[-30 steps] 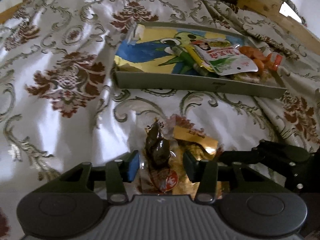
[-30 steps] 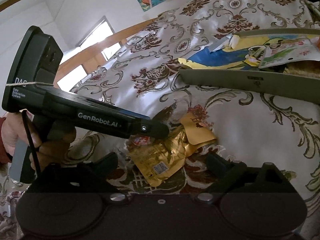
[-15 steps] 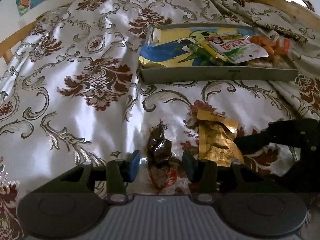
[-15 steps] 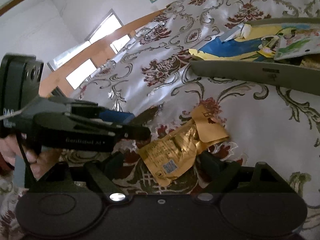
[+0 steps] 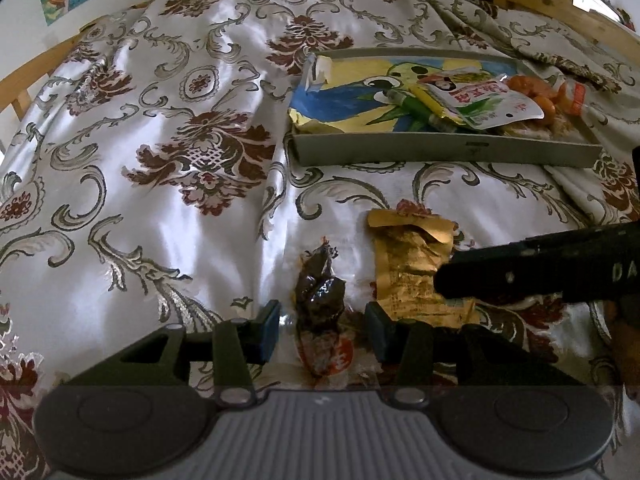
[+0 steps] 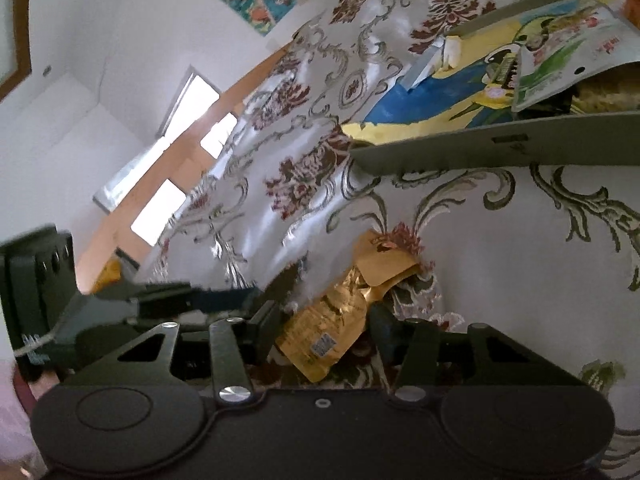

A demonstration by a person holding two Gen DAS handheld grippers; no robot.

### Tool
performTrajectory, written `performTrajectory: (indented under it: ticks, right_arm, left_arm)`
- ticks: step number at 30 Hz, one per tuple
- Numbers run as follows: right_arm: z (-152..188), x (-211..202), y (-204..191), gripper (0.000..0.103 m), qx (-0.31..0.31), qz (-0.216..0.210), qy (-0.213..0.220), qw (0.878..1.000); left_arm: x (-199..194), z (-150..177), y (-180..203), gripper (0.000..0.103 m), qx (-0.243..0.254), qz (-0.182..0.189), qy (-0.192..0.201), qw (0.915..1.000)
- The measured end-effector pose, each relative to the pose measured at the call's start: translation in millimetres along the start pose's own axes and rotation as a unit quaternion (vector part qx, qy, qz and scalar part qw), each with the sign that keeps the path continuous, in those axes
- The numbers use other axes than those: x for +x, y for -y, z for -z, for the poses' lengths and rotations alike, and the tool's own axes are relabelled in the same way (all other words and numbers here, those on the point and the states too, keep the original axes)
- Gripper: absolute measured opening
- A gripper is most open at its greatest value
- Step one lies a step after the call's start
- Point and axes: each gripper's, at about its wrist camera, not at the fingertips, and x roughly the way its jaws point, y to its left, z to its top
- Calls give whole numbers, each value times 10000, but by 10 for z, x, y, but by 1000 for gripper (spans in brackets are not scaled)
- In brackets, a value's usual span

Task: Organize snacks
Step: 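Grasp the brown-wrapped candy with left gripper while right gripper grasps the gold foil packet, then carry the brown candy with left tool while right tool carries the gold packet to the box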

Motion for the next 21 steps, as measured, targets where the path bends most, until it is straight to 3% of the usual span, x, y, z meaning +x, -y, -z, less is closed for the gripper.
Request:
performTrajectory:
  ticks: [8, 14, 21]
  right_arm:
    - [-149, 86, 8, 51, 493, -207, 207, 9984]
    - [-173, 354, 51, 51, 614, 48, -51, 9981]
    - [-226, 549, 92, 55, 808, 46, -165, 9966]
  left_arm:
    - [5, 2, -37, 49, -75, -15, -3, 10000]
    - [9, -14, -87, 49, -242, 35, -7, 9997]
    - [14, -5, -103, 49, -333, 51, 22, 9994]
